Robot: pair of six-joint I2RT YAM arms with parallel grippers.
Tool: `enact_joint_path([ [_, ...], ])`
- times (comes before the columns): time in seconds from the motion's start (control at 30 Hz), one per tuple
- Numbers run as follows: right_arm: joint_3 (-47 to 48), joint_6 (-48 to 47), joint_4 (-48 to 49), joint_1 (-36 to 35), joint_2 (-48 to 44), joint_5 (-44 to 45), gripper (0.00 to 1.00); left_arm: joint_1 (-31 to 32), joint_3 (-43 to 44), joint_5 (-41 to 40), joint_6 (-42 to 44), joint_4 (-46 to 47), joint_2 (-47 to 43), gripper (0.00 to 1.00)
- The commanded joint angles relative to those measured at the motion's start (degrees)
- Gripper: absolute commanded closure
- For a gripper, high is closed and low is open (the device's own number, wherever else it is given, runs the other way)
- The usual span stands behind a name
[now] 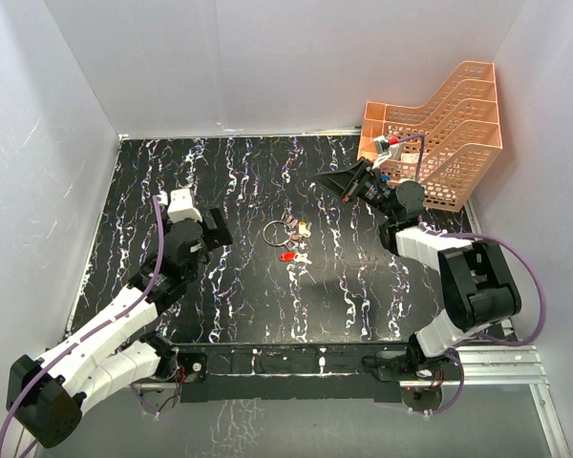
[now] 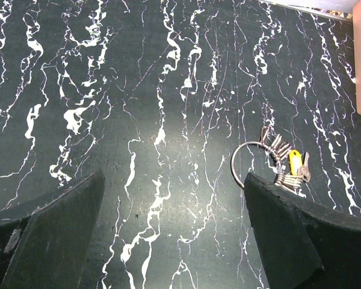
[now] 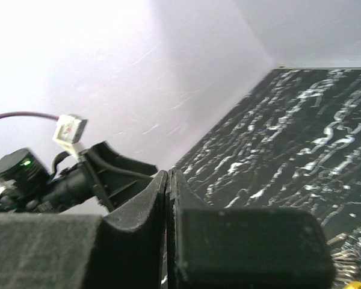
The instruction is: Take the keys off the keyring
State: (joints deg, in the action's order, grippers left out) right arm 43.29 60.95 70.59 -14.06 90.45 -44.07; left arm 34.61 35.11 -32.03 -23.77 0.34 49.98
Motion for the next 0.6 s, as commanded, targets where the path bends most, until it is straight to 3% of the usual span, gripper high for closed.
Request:
enact_joint_path([
  [0.0, 6.74, -4.95, -6.18, -0.81, -4.53, -5.34, 1.0, -0.22, 0.88, 0.04, 1.27, -0.61, -0.5, 0.01],
  [0.07, 9.35, -18.48, -23.91, -2.92, -9.74, -1.33, 1.0, -0.21, 0.72, 0.03, 1.2, -0.43, -0.51, 0.01],
  [0.17, 12.01, -33.55, -43.86, -6.83, -18.29, 14.91, 1.0, -0.19, 0.49, 0.17, 0.95, -0.22, -0.17, 0.01],
  [0.3, 12.4, -42.11, -50.63, -7.38, -26.3, 22.5, 1.0, -0.19, 0.73, 1.53, 0.74, 0.87, 1.12, 0.01],
  [0.57, 13.36, -50.32, -57.19, -7.46, -33.05, 25.61, 1.0, -0.2, 2.89, 3.42, 0.79, 0.4, 3.19, 0.01],
])
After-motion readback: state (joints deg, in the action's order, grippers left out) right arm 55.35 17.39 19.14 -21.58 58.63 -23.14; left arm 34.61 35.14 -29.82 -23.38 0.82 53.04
